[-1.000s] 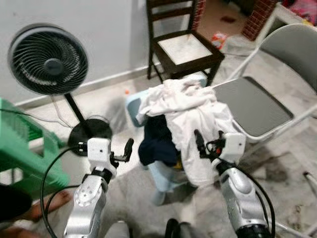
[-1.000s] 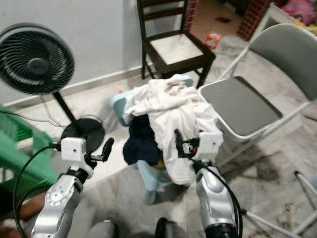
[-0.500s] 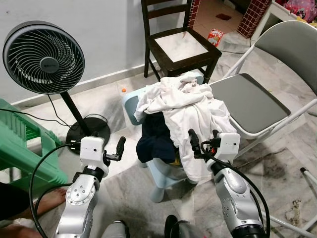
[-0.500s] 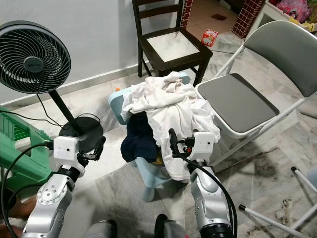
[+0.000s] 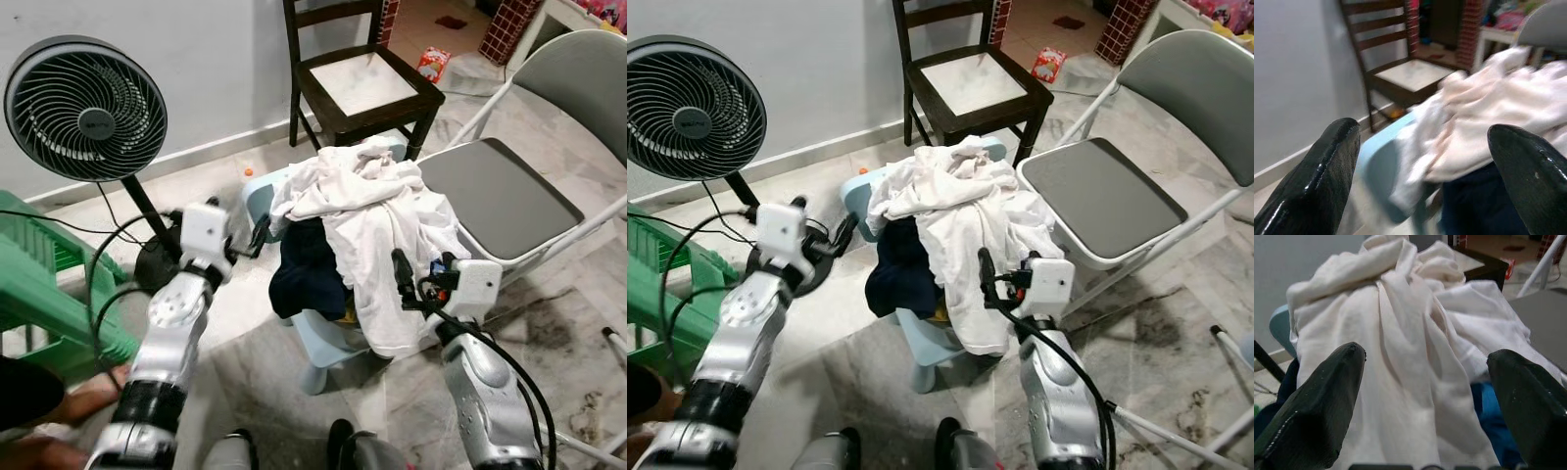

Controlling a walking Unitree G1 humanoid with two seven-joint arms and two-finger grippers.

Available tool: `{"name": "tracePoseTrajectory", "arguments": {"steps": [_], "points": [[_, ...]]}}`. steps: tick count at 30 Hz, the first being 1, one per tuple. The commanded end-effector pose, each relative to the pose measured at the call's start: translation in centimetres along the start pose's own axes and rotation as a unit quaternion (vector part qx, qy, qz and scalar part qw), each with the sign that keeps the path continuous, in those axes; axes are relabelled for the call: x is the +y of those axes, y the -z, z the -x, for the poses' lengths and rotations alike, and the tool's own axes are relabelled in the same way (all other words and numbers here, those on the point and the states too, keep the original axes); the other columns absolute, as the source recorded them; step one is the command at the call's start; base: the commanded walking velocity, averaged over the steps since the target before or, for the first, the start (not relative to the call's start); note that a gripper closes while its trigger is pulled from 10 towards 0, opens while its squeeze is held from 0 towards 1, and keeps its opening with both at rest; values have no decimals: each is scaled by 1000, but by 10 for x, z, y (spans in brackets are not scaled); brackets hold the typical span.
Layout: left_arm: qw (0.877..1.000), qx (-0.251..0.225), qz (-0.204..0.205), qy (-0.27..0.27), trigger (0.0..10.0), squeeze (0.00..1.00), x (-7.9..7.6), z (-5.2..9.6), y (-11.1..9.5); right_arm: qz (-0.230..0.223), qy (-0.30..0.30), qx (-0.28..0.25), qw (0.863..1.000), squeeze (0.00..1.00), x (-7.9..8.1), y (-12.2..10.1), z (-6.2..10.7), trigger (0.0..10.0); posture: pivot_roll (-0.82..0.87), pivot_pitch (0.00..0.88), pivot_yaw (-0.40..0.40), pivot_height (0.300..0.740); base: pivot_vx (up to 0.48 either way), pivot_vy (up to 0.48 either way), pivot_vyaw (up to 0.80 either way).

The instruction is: Hang hanger

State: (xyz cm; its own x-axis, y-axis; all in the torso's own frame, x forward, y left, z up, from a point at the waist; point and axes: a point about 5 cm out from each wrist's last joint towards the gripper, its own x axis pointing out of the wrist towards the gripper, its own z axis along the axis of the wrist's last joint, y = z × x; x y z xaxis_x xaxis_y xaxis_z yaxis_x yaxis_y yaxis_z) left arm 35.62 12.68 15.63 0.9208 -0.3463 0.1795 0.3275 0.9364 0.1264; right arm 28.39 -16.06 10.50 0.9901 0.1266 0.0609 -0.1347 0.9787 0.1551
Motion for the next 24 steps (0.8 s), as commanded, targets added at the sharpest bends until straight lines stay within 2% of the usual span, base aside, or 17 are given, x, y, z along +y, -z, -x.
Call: {"name": "tracePoseTrajectory", "arguments": {"steps": [1, 3, 8, 14, 16, 20, 24], "points": [[1000, 15, -1, 25, 10000, 0, -11, -2, 9, 0, -4, -2, 1000, 0, -2, -5, 7, 10000, 133, 316, -25, 740, 0, 0, 0], [999, 16, 7, 49, 10000, 0, -23, -9, 9, -2, -7, -1, 1000, 0, -4, -7, 15, 10000, 108, 317, -14, 740, 0, 0, 0], [997, 18, 13, 80, 10000, 0, -38, -14, 12, -16, -17, 13, 1000, 0, -5, -5, 27, 10000, 84, 311, -3, 740, 0, 0, 0], [996, 23, 17, 88, 10000, 0, -40, -15, 16, -28, -37, 25, 999, 0, 2, -3, 33, 10000, 76, 307, -1, 740, 0, 0, 0], [995, 26, 16, 93, 10000, 0, -41, -16, 18, -47, -73, 35, 996, 0, 11, -5, 38, 10000, 73, 309, -3, 740, 0, 0, 0], [995, 28, 16, 96, 10000, 0, -42, -17, 20, -74, -114, 51, 989, 0, 18, -4, 42, 10000, 73, 310, -7, 740, 0, 0, 0], [995, 26, 14, 96, 10000, 0, -42, -18, 20, -71, -123, 56, 988, 0, 21, -3, 41, 10000, 80, 309, -10, 740, 0, 0, 0]]}}
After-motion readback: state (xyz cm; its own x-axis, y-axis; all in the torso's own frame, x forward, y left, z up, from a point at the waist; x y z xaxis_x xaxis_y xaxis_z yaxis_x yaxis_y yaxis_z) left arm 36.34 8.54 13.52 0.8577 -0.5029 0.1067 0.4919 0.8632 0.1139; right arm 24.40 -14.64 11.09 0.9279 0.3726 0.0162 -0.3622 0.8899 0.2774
